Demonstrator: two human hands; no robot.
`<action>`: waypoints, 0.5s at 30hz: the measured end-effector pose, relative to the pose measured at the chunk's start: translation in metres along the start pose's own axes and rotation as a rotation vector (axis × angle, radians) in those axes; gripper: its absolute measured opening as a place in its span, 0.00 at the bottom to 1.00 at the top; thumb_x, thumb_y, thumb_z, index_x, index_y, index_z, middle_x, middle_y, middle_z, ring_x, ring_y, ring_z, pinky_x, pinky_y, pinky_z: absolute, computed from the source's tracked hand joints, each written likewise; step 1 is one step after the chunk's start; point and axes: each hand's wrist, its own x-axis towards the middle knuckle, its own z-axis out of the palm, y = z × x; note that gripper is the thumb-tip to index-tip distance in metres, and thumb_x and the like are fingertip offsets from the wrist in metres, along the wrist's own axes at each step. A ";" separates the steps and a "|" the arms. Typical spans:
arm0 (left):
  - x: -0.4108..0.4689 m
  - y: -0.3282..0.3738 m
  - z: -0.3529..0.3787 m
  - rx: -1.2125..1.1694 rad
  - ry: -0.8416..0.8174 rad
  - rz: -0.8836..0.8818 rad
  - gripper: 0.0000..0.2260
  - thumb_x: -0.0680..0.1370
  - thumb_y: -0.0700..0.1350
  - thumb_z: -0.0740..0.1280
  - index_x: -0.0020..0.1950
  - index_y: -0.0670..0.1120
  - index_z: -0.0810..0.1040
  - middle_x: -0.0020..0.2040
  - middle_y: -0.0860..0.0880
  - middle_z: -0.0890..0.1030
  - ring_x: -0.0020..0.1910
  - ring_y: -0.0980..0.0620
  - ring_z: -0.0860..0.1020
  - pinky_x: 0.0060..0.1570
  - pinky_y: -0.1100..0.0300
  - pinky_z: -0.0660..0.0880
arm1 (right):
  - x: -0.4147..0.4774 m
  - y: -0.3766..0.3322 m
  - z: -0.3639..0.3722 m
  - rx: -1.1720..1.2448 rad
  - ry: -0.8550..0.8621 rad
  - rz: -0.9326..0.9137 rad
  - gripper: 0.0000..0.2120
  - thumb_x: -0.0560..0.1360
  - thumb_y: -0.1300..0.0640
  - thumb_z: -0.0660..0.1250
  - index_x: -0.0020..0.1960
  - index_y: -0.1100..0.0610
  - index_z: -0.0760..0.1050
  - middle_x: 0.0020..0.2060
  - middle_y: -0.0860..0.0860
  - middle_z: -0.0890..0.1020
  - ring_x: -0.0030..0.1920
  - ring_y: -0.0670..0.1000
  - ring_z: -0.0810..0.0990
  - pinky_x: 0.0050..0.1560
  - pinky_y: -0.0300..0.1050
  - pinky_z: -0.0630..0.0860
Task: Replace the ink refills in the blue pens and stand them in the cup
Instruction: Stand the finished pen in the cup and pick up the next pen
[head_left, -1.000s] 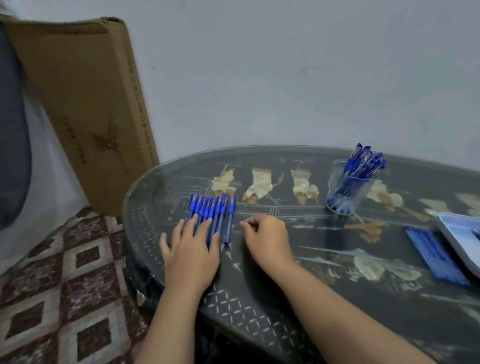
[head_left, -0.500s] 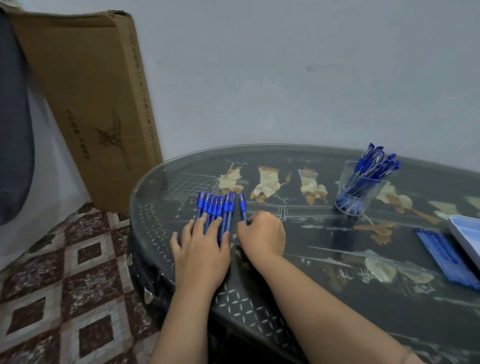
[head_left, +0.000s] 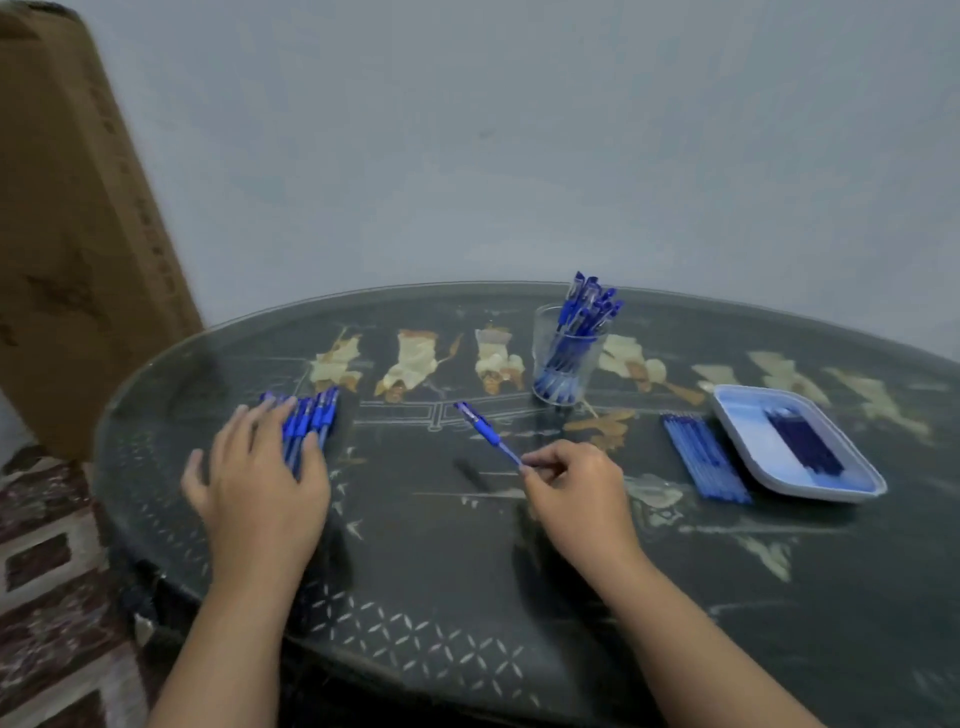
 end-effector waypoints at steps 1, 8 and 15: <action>-0.003 0.013 0.003 -0.041 -0.018 0.031 0.17 0.78 0.46 0.66 0.66 0.47 0.76 0.68 0.46 0.75 0.70 0.45 0.69 0.71 0.41 0.56 | -0.001 0.013 -0.012 -0.025 0.020 -0.012 0.04 0.72 0.59 0.71 0.43 0.52 0.83 0.36 0.45 0.78 0.40 0.42 0.74 0.38 0.27 0.66; -0.048 0.108 0.047 -0.300 -0.458 0.297 0.23 0.77 0.48 0.69 0.70 0.61 0.68 0.69 0.58 0.71 0.70 0.56 0.68 0.72 0.44 0.60 | 0.007 0.073 -0.063 -0.089 0.120 -0.026 0.05 0.73 0.56 0.73 0.45 0.46 0.82 0.39 0.48 0.77 0.47 0.51 0.73 0.49 0.45 0.67; -0.067 0.142 0.087 -0.399 -0.501 0.400 0.13 0.73 0.42 0.73 0.56 0.55 0.81 0.51 0.62 0.80 0.51 0.66 0.75 0.59 0.61 0.71 | 0.014 0.102 -0.085 -0.004 0.122 -0.098 0.07 0.74 0.64 0.70 0.46 0.53 0.81 0.43 0.48 0.79 0.49 0.49 0.75 0.50 0.36 0.66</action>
